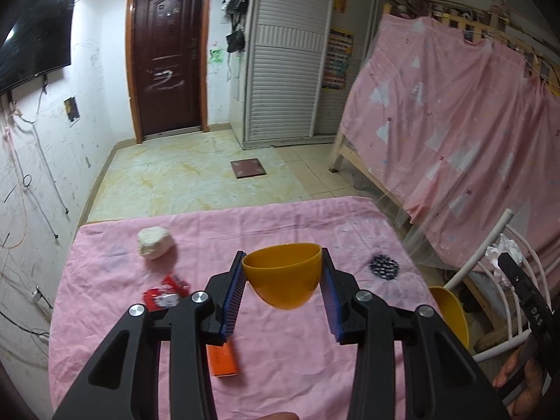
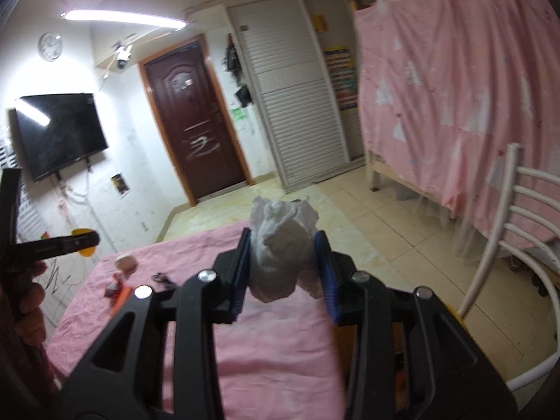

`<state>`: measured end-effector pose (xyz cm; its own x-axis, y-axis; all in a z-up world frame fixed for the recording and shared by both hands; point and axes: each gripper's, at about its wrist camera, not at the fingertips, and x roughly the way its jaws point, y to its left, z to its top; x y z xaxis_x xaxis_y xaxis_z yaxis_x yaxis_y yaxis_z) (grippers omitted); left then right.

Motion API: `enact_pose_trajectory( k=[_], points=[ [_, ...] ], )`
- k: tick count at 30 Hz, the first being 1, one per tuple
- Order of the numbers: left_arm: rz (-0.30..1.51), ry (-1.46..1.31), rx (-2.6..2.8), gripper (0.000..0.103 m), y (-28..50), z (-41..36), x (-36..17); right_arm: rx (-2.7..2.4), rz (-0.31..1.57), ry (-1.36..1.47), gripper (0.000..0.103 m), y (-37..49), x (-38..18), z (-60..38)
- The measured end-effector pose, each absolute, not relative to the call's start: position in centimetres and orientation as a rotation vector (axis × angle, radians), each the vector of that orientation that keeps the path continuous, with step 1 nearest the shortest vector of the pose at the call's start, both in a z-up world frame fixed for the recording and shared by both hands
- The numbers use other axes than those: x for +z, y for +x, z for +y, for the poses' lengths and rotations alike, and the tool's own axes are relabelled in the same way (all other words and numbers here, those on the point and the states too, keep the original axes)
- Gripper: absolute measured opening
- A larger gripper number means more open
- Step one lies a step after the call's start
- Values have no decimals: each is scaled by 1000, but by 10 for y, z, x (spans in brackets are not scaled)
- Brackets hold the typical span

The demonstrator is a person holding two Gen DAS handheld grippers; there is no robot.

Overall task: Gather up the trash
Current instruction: 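Carry the yellow cup and white tissue to the yellow bin and open both tools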

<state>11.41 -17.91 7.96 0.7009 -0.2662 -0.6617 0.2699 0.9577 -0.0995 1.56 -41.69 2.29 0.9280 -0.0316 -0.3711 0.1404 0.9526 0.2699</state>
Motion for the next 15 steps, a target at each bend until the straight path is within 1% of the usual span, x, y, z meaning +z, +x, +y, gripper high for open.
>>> enact_pose_trajectory(
  k=[5,7,8,10,11,12,15],
  points=[
    [747,26,-353,34,110,-214,78,-178,391,296,34,8,11,-445],
    [755,40,-385,34,107,-233,77,-200,410,300,36,8,3,-456],
    [758,45,-396,34,106,-239,76,-205,420,302,38,8,0,-461],
    [771,53,-428,34,103,-256,74,-216,443,306,52,9,-7,-469],
    [779,55,-446,34,102,-264,73,-221,446,314,55,8,-11,-472],
    [785,59,-461,34,101,-272,71,-223,448,323,57,8,-13,-477],
    [799,78,-506,34,97,-298,67,-226,447,360,57,6,-19,-492]
  ],
)
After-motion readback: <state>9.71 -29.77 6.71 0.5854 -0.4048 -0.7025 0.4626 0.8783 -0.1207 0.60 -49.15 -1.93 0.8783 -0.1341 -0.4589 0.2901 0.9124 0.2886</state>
